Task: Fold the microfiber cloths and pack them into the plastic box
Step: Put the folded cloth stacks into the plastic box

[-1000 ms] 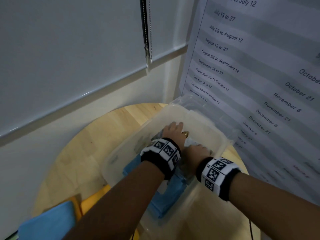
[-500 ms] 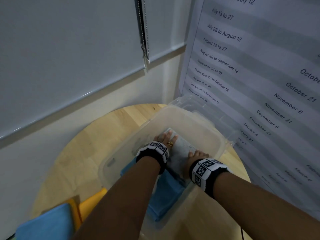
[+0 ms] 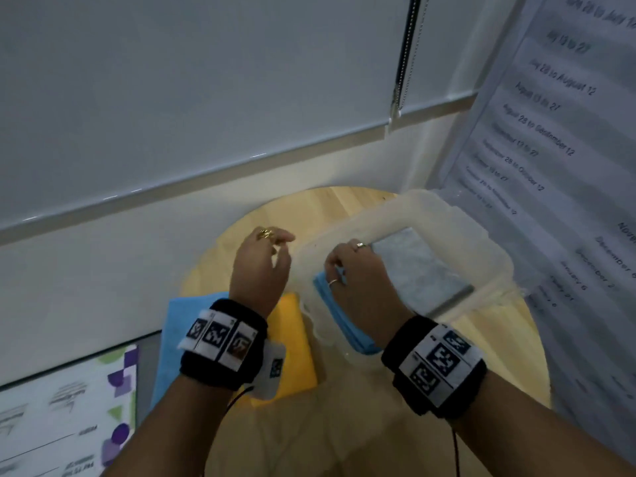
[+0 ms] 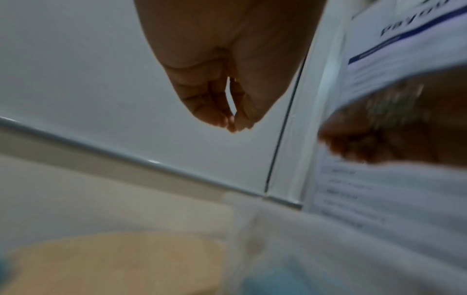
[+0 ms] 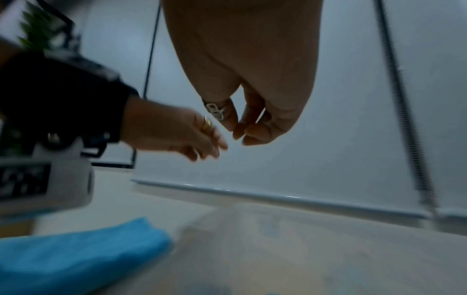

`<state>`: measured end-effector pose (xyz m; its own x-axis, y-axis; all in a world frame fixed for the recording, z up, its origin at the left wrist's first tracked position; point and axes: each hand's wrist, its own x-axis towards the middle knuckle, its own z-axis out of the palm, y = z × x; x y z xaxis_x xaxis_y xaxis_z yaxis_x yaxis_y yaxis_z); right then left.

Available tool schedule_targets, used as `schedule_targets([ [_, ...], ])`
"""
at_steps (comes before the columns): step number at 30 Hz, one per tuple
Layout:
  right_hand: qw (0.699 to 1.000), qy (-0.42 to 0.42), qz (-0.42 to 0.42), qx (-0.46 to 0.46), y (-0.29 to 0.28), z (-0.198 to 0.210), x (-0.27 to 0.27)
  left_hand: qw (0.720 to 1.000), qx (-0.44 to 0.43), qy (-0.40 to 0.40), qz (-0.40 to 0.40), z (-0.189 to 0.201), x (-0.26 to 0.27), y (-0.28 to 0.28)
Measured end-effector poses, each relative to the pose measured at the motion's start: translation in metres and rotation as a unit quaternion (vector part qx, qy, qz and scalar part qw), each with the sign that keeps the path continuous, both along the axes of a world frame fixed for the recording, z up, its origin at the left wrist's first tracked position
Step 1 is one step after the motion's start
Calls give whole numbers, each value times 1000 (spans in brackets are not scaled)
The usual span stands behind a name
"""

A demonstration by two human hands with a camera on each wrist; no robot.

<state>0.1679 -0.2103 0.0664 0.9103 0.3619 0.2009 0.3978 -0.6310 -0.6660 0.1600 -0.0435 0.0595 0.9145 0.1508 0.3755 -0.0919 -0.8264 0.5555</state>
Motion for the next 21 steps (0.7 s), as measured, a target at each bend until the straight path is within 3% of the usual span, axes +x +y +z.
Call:
schedule_targets([
  [3, 989, 95, 110, 6, 44, -6, -48, 991, -25, 95, 94, -41, -56, 31],
  [6, 950, 185, 164, -189, 60, -46, -77, 946, 27, 317, 63, -95, -101, 32],
  [9, 888, 310, 103, -324, 66, -102, -88, 869, 109, 482, 28, -132, -128, 24],
  [11, 880, 364, 16, -304, 68, -129, -85, 826, 162, 540, 25, -140, -136, 17],
  [12, 881, 388, -21, -271, 70, -143, -81, 817, 155, 554, 39, -140, -137, 12],
  [15, 878, 448, -58, -160, 76, -147, -71, 831, 73, 546, 74, -139, -131, 2],
  [18, 876, 446, -42, -177, 83, -151, -68, 835, -111, 516, 152, -142, -134, 8],
  [21, 867, 450, -41, -211, 84, -147, -70, 798, -276, 498, 196, -146, -134, 13],
])
